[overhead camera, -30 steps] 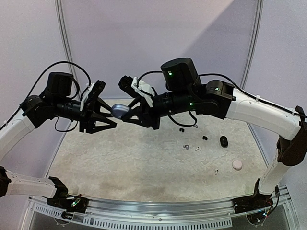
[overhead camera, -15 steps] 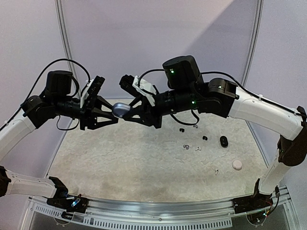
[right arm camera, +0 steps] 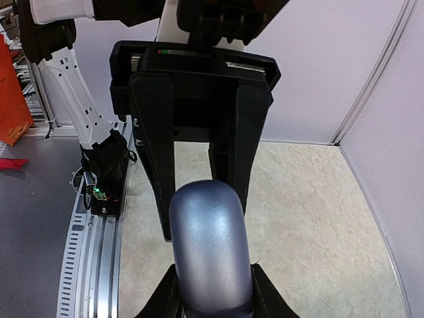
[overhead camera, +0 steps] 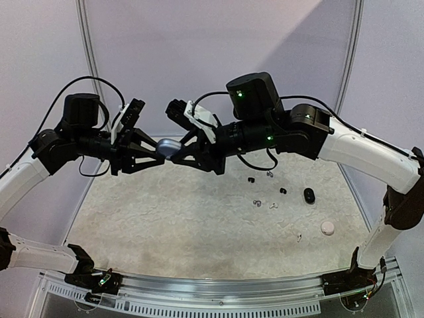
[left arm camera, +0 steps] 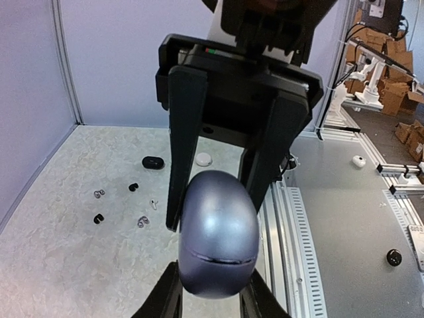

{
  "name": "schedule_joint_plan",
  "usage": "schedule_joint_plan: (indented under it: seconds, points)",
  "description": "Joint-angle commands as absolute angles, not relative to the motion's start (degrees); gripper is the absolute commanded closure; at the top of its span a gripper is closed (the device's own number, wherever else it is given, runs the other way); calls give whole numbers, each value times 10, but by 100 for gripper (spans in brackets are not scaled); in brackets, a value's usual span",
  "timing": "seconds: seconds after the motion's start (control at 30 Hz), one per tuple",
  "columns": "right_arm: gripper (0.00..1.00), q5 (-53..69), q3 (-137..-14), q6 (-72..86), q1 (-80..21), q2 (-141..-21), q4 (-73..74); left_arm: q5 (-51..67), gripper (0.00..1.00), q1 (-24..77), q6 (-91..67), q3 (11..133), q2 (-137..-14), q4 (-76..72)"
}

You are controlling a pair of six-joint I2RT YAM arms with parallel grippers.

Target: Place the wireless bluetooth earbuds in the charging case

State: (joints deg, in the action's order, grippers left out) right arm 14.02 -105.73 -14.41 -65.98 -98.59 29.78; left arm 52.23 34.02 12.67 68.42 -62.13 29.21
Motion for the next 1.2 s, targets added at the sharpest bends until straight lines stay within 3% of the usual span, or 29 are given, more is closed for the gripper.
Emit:
schedule_joint_plan:
  seconds: [0.0, 0.23, 0.5, 0.63, 0.8, 1.17]
  points:
    - [100, 134, -1071, -147, -660, -990, 303, 537, 73, 352, 121, 698, -625, 281]
    - [100, 130, -1073, -143, -659, -1000, 306, 545, 67, 354, 119, 700, -626, 278]
    - [100, 131, -1078, -148, -660, -1003, 310, 551, 75, 356, 115, 700, -627, 275]
    - [100, 128, -1087, -150, -659, -1011, 323, 554, 67, 357, 115, 700, -626, 274]
    - [100, 132, -1087, -149, -660, -1014, 315, 559, 67, 358, 116, 699, -627, 271]
    - [100, 131, -1087, -146, -659, -1016, 315, 560, 100, 358, 123, 696, -626, 265]
